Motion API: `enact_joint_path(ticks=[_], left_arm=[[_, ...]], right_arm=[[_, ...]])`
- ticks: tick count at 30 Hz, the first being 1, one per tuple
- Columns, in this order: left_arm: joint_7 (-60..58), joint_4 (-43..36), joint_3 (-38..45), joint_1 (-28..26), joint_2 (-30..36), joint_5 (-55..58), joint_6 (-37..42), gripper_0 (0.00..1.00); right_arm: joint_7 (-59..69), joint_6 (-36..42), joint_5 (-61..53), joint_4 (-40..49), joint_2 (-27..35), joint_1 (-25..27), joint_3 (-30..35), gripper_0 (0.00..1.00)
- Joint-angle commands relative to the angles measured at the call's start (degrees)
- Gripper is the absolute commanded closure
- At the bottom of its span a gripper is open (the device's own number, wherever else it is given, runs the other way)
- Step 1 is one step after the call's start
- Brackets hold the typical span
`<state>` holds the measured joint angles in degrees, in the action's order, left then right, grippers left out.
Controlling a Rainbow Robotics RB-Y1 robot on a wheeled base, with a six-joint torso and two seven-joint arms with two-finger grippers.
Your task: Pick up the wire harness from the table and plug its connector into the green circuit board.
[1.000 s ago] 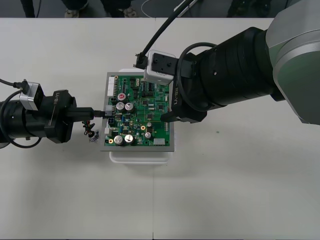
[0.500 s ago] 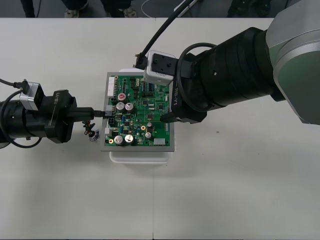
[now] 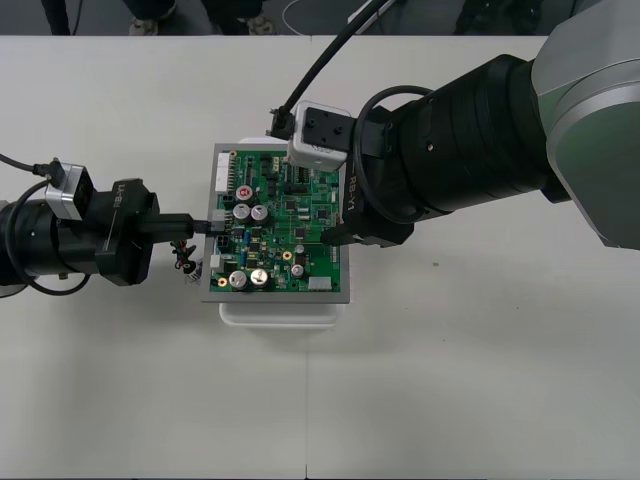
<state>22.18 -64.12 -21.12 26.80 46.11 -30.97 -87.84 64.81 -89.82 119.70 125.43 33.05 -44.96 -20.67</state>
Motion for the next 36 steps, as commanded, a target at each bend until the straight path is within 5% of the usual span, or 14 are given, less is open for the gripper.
enact_joint_path(ticks=[1, 36], left_arm=[[2.08, -1.98, -0.24, 2.90, -1.37, -0.67, -2.16, 1.00], [1.46, -1.19, -0.06, 2.99, -1.11, -2.69, -2.16, 1.00]], right_arm=[[-2.85, -0.18, -0.34, 1.83, -0.88, 0.22, -0.60, 0.11], [-3.55, -0.18, -0.52, 1.83, -0.88, 0.22, -0.60, 0.11]])
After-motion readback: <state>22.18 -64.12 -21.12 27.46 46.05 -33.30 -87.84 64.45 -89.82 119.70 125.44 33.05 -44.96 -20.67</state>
